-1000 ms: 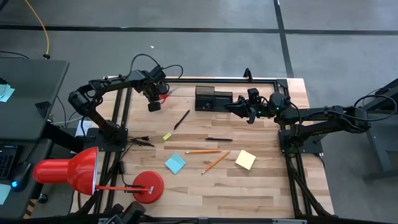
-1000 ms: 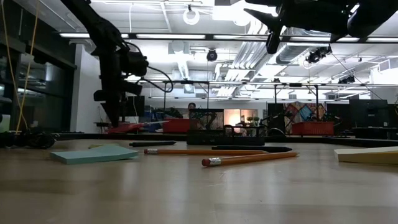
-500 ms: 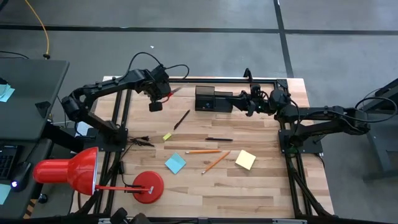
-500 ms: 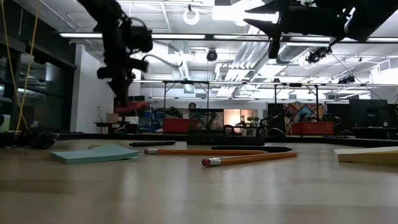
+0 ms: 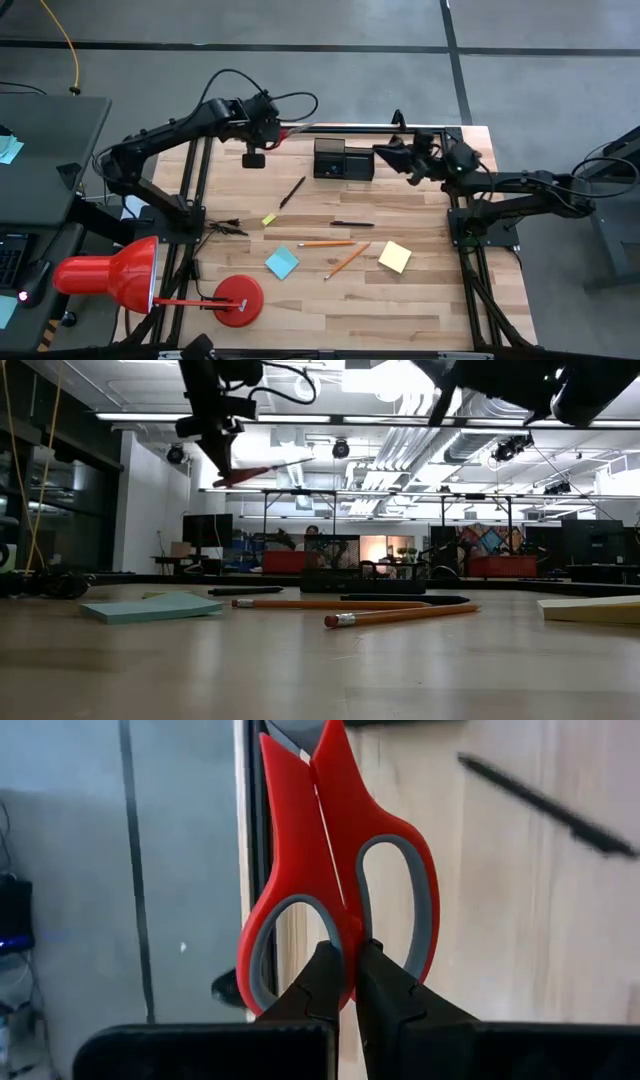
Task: Pick and place office supplies into organizer
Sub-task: Put the orange scissors in the black desk organizer
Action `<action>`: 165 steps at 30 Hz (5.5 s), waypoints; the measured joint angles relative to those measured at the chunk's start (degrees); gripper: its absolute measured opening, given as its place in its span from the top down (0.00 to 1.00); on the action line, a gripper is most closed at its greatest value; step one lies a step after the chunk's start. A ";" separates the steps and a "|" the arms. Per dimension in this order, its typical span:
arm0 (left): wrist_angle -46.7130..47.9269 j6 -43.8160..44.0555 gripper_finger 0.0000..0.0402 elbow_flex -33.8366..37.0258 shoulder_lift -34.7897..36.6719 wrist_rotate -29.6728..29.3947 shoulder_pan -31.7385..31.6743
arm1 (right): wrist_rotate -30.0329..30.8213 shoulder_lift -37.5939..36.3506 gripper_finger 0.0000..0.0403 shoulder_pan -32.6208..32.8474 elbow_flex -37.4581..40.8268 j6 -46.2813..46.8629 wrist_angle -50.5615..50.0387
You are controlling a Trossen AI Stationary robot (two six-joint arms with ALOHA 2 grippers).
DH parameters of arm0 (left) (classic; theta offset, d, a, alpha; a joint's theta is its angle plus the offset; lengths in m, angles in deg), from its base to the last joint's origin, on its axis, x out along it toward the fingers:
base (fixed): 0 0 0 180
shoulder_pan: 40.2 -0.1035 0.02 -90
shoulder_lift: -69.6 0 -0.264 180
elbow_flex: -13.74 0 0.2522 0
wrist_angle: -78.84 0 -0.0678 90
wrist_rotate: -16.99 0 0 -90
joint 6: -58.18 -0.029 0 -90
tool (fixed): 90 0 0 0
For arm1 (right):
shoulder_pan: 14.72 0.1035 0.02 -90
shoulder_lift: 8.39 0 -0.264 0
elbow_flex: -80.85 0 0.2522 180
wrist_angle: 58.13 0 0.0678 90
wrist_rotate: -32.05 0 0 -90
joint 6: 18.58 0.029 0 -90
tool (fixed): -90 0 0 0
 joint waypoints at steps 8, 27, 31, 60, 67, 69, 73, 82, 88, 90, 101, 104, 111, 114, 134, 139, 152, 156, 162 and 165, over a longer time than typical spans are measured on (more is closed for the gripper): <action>5.87 -4.33 1.00 -6.22 -7.40 -4.05 1.61 | -1.06 -0.99 0.83 -2.95 0.00 2.86 6.31; 13.18 -25.44 1.00 -30.66 -28.94 -26.76 6.10 | -2.88 -2.93 0.83 -3.53 0.00 9.96 14.06; 14.52 -25.04 1.00 -30.69 -29.82 -26.99 6.79 | -3.18 -4.35 0.83 -3.56 0.00 10.12 13.84; 11.84 -26.43 1.00 -30.72 -29.89 -9.99 13.78 | -25.41 -13.81 0.55 -30.27 -7.37 -9.32 -71.01; 10.26 -26.58 1.00 -30.71 -29.87 -3.44 18.98 | -28.95 -7.30 0.41 -30.24 -11.28 -17.95 -80.95; 9.50 -26.56 1.00 -30.71 -29.73 -0.32 20.37 | -32.00 -5.54 0.41 -29.73 -11.47 -19.17 -81.84; 6.96 -25.47 1.00 -30.69 -29.15 6.03 22.78 | -34.06 -3.11 0.44 -27.79 -11.54 -19.81 -81.21; 5.48 -23.95 1.00 -30.69 -28.95 9.65 24.74 | -38.88 -0.45 0.46 -18.90 -11.54 -15.20 -78.99; 4.94 -23.04 1.00 -30.69 -28.95 9.87 24.59 | -34.62 1.23 0.44 -10.32 -11.54 -8.62 -71.00; 5.05 -23.02 1.00 -30.69 -28.95 10.00 24.59 | -32.97 2.45 0.44 -9.16 -11.54 -6.77 -67.64; 3.87 -22.91 1.00 -30.69 -28.95 10.94 24.63 | -31.65 11.49 0.44 -4.24 -11.52 -2.38 -58.24; 3.87 -22.87 1.00 -30.69 -28.95 11.66 24.63 | -31.45 12.96 0.44 -3.58 -11.54 -0.54 -54.65; 3.89 -22.89 1.00 -30.69 -28.95 12.34 24.63 | -30.12 15.66 0.44 -1.17 -11.52 0.69 -51.95; 3.70 -22.85 1.00 -30.69 -28.95 12.47 24.63 | -29.79 16.36 0.44 -0.62 -11.52 1.28 -49.82; -0.74 -21.99 1.00 -30.69 -28.98 15.20 25.77 | -28.47 16.51 0.45 0.50 -11.52 4.71 -46.29; -2.17 -21.56 1.00 -30.69 -29.02 15.15 26.60 | -29.87 16.51 0.59 0.48 -11.52 4.73 -46.18; -4.72 -20.38 0.99 -30.79 -29.03 12.98 26.40 | -34.92 20.47 0.98 0.79 -11.41 5.11 -45.58; -4.36 -16.88 0.99 -30.79 -29.02 12.61 26.40 | -34.66 20.47 0.98 0.44 -11.41 5.11 -45.08; -5.75 -7.17 0.94 -30.70 -27.43 23.35 23.56 | -34.39 20.43 0.99 -2.14 -11.47 3.24 -45.37; -10.34 -3.18 0.93 -30.71 -26.61 36.49 21.23 | -33.80 20.43 0.99 -4.10 -11.47 2.35 -45.94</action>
